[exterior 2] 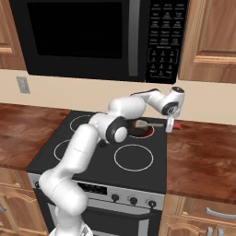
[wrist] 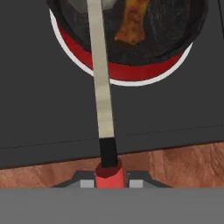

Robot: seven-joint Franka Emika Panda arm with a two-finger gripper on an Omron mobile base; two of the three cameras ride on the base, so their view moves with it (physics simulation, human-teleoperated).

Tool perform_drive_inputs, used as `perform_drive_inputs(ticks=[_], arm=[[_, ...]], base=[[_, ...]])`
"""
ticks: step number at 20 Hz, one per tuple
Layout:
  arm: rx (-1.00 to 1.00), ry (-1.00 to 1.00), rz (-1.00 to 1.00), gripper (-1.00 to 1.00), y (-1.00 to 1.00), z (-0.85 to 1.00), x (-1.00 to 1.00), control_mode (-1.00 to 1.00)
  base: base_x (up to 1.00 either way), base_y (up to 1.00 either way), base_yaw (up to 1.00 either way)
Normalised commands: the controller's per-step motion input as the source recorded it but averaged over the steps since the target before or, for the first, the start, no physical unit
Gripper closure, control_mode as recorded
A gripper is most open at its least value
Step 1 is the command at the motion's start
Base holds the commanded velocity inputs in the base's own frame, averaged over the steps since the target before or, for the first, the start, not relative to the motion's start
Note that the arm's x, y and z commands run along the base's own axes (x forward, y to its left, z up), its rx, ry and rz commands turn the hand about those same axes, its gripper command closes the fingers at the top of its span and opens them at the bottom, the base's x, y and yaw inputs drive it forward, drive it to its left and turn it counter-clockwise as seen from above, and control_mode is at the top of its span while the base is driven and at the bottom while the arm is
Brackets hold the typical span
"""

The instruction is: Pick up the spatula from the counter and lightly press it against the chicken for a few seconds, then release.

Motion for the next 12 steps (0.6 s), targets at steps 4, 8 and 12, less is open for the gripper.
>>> perform_drive_inputs(ticks=[4, 8, 12], arm=[[0.00, -0.17, 0.04, 1.00, 0.00, 0.00, -0.81, -1.00], [0.00, -0.17, 0.07, 1.00, 0.03, 0.00, -0.94, -1.00], [0.00, -0.18, 0.12, 1.00, 0.15, 0.00, -0.92, -1.00]], base=[[0.00, 0.00, 0.00], [0.00, 0.00, 0.00], [0.00, 0.00, 0.00]])
